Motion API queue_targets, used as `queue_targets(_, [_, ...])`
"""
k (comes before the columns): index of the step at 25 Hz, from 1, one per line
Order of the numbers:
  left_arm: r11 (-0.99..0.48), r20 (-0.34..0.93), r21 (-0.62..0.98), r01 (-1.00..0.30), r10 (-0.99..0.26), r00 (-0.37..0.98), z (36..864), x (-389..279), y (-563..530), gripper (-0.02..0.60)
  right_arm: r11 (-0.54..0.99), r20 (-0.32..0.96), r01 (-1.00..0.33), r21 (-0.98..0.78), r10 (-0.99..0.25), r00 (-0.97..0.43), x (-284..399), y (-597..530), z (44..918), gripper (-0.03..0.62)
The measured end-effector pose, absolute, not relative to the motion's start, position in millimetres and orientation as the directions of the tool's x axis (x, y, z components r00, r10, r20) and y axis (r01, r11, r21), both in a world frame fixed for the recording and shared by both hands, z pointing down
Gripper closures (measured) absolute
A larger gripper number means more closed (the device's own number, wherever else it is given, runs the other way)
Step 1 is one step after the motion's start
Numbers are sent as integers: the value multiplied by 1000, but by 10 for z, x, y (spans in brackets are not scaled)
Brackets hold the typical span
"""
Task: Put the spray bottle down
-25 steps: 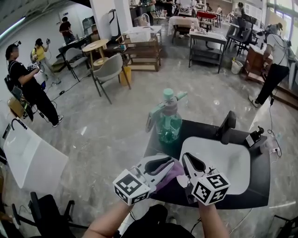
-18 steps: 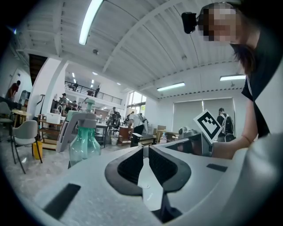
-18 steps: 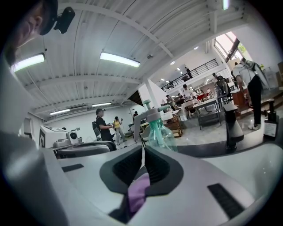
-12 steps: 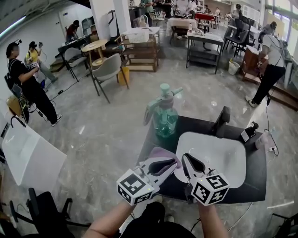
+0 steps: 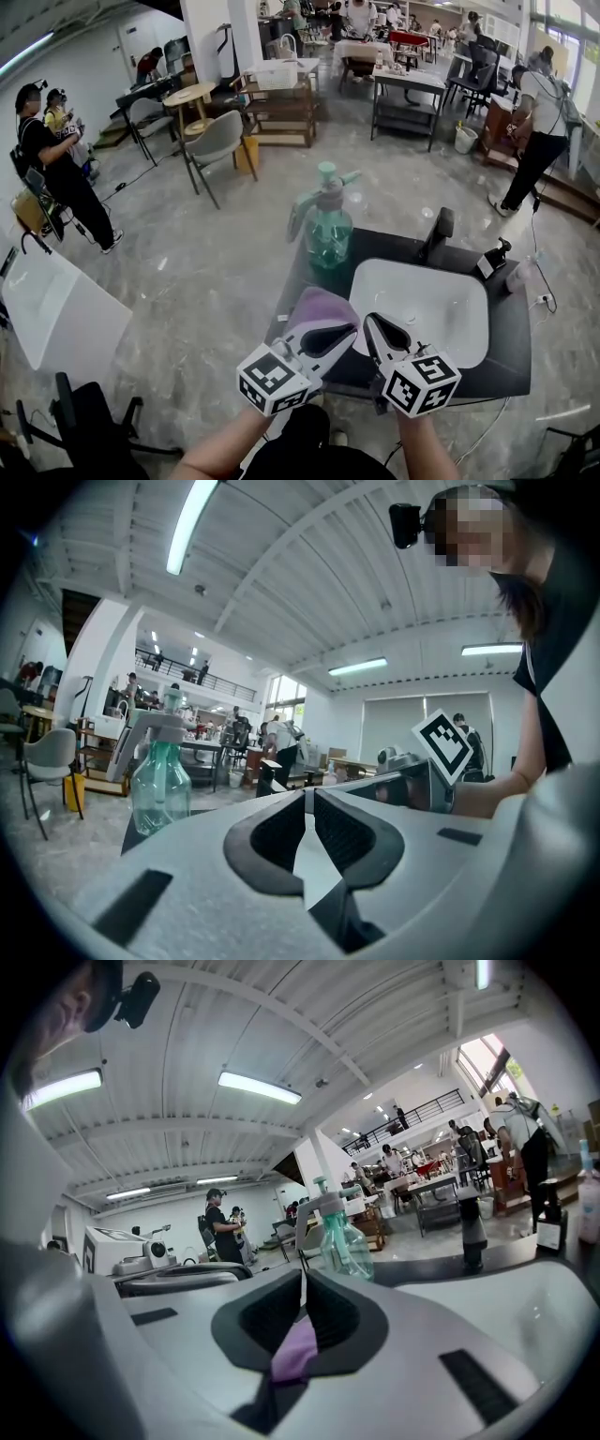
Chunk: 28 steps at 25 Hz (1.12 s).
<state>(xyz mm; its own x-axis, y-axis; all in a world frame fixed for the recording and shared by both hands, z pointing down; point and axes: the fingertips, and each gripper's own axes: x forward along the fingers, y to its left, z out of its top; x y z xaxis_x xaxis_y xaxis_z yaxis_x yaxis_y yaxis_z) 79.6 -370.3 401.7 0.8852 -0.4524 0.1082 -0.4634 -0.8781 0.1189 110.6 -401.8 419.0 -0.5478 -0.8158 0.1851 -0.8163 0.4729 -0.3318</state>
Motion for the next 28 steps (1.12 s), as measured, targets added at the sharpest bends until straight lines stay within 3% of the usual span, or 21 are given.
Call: queue_targets(28, [-869, 112, 131, -478, -466, 878, 4062, 962, -2788, 549, 495, 169, -810, -315, -810, -561, 1289, -3095, 4200, 586])
